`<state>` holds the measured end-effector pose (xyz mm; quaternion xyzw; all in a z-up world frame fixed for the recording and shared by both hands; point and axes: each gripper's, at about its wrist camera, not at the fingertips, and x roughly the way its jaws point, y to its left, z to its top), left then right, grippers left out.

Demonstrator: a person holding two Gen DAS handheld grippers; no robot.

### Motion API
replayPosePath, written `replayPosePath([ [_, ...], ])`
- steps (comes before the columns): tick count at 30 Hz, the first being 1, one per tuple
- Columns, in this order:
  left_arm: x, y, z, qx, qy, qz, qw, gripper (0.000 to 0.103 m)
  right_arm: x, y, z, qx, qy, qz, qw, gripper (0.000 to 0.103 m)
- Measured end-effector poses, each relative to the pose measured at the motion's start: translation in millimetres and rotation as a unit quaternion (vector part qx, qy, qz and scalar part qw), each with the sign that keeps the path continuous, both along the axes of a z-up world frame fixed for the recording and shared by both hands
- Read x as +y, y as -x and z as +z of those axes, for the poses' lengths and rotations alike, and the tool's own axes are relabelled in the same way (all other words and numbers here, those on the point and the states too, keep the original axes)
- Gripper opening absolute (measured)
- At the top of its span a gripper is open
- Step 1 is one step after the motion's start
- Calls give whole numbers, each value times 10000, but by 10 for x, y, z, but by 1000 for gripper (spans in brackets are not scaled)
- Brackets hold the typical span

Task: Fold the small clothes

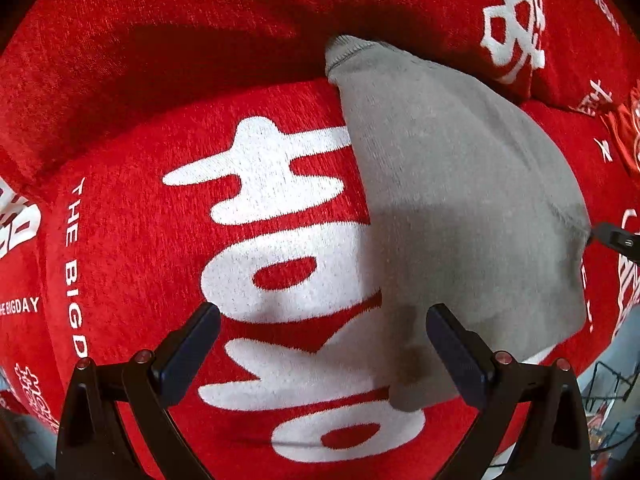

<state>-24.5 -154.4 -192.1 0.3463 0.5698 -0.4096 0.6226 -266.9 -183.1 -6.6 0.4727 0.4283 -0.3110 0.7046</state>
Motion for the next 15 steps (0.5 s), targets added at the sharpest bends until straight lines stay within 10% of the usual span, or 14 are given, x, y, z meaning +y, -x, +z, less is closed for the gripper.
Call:
replayPosePath([
  [15,-184,138,-19,-15,-16,-27,10000,103,-190,331,-276,229,-495,-153,9984,13],
])
